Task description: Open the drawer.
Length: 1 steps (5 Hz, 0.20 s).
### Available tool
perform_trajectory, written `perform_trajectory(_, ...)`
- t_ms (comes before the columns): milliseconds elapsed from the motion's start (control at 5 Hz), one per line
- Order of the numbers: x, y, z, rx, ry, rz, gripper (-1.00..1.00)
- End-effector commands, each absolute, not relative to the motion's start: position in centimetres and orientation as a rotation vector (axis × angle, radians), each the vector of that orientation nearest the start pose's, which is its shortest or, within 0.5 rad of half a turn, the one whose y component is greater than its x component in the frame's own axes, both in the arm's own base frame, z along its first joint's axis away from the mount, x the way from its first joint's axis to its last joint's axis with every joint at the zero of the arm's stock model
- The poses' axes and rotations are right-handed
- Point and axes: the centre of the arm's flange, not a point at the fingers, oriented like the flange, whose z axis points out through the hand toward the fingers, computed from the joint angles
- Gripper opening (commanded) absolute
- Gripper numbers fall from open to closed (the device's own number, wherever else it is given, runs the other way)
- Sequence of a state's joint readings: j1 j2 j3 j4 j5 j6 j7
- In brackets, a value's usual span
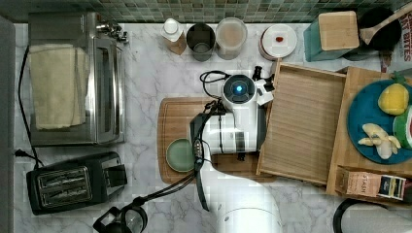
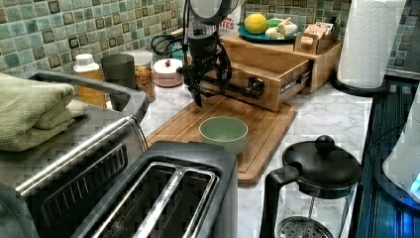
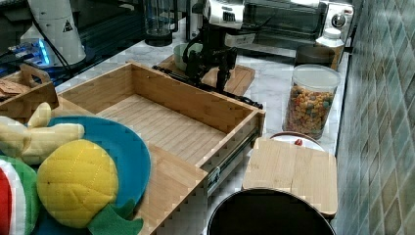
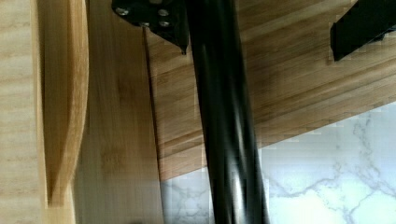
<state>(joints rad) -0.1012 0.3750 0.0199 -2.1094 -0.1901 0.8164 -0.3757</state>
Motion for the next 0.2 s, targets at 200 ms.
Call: perform_trajectory(200, 57.80, 8.30, 27.24, -3.184, 0.348, -0.031, 1.00)
